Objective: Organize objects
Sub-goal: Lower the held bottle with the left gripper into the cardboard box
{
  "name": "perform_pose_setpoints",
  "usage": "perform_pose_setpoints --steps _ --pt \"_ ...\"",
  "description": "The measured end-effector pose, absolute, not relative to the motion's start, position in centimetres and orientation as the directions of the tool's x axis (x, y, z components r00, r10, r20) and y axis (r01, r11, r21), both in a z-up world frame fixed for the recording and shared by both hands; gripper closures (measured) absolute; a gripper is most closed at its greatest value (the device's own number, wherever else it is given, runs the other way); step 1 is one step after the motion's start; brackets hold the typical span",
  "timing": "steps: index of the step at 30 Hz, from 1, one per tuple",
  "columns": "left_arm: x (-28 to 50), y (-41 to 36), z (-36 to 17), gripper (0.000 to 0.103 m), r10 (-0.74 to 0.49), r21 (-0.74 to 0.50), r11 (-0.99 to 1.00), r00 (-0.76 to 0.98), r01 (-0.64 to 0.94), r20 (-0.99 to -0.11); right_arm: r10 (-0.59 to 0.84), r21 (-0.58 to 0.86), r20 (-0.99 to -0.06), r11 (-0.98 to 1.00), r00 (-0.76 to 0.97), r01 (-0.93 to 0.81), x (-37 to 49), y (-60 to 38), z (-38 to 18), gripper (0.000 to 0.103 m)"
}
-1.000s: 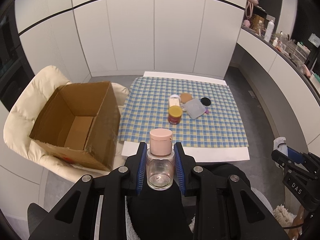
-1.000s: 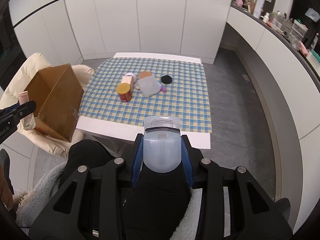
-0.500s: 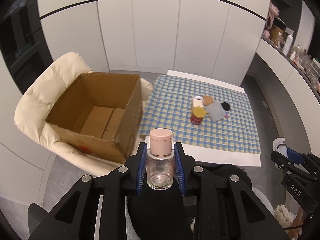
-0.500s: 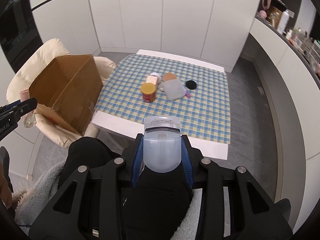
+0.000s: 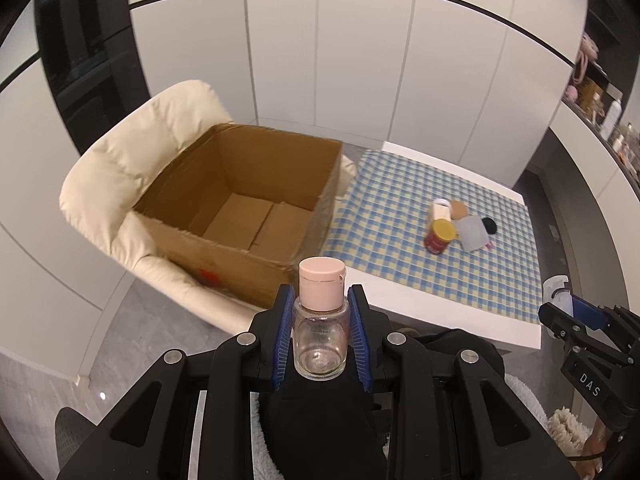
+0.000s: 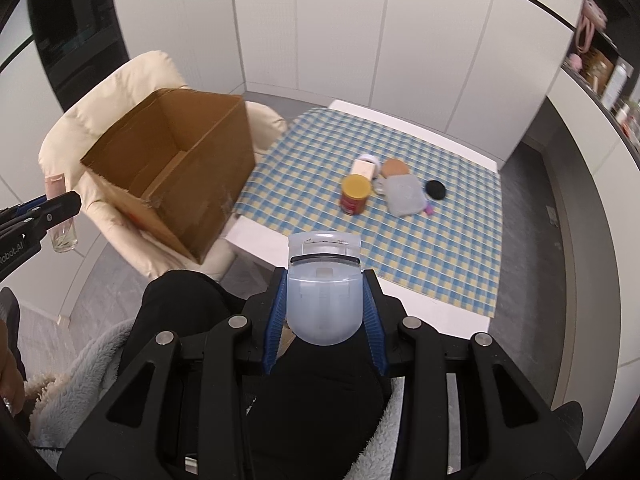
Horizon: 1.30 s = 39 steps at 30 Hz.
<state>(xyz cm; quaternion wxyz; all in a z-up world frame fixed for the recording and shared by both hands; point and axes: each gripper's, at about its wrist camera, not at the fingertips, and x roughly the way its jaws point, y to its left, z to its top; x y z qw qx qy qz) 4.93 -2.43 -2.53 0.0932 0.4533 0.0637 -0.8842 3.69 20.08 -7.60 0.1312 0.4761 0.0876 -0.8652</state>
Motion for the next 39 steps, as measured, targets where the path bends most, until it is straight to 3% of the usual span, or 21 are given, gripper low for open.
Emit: perform_pose_setpoints --steps 11,39 --pt "5.9 -5.6 -2.6 0.076 -0.141 -0.041 -0.952 -0.557 0.302 -0.819 -0.202 -0.031 -0.849 -0.903 -0.489 0.428 4.0 15.0 -7.9 0.065" --pt "2.2 -10.5 -4.4 0.076 -0.180 -0.060 -0.913 -0.531 0.403 -0.828 -0.217 -0.059 -0.846 -0.870 -0.487 0.490 -0.4 9.3 -8.6 0.065"
